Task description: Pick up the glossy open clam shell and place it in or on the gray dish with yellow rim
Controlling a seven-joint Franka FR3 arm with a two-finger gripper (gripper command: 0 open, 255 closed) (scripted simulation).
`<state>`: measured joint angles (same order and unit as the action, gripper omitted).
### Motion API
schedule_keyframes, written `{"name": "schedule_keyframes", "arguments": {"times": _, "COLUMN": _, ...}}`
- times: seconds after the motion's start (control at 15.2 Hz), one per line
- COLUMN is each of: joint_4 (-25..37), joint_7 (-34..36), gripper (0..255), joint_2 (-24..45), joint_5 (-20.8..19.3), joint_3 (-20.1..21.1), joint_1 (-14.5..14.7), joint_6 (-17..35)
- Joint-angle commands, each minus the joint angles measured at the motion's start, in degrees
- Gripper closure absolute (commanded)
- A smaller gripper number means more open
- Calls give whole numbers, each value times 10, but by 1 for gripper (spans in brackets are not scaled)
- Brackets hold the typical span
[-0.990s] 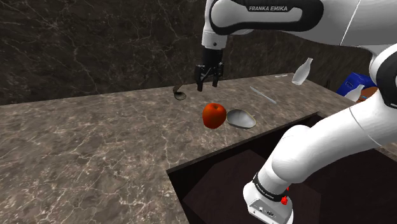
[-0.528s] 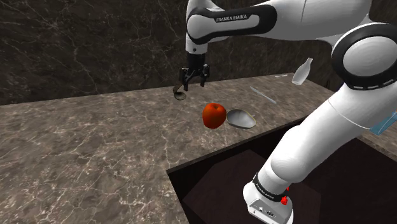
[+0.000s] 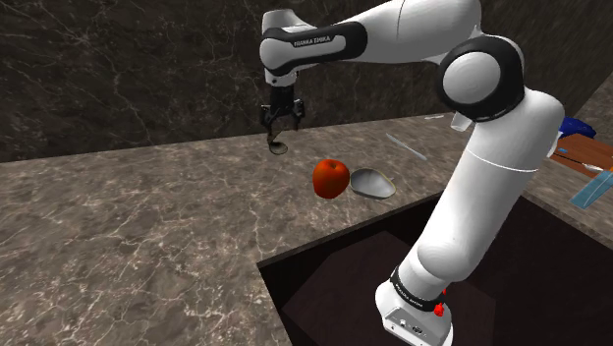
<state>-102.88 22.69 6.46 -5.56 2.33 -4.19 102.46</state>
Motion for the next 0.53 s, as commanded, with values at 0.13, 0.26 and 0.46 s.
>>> {"name": "schedule_keyframes", "arguments": {"times": 0.13, "joint_4": 93, "joint_7": 33, "gripper": 0, "joint_2": 93, "joint_5": -22, "joint_3": -12, "joint_1": -4, "joint_6": -4}}
{"name": "schedule_keyframes", "arguments": {"times": 0.26, "joint_4": 147, "joint_7": 48, "gripper": 0, "joint_2": 140, "joint_5": -30, "joint_3": -18, "joint_1": -4, "joint_6": -13}}
{"name": "schedule_keyframes", "arguments": {"times": 0.46, "joint_4": 238, "joint_7": 66, "gripper": 0, "joint_2": 214, "joint_5": -41, "joint_3": -30, "joint_1": -6, "joint_6": -33}}
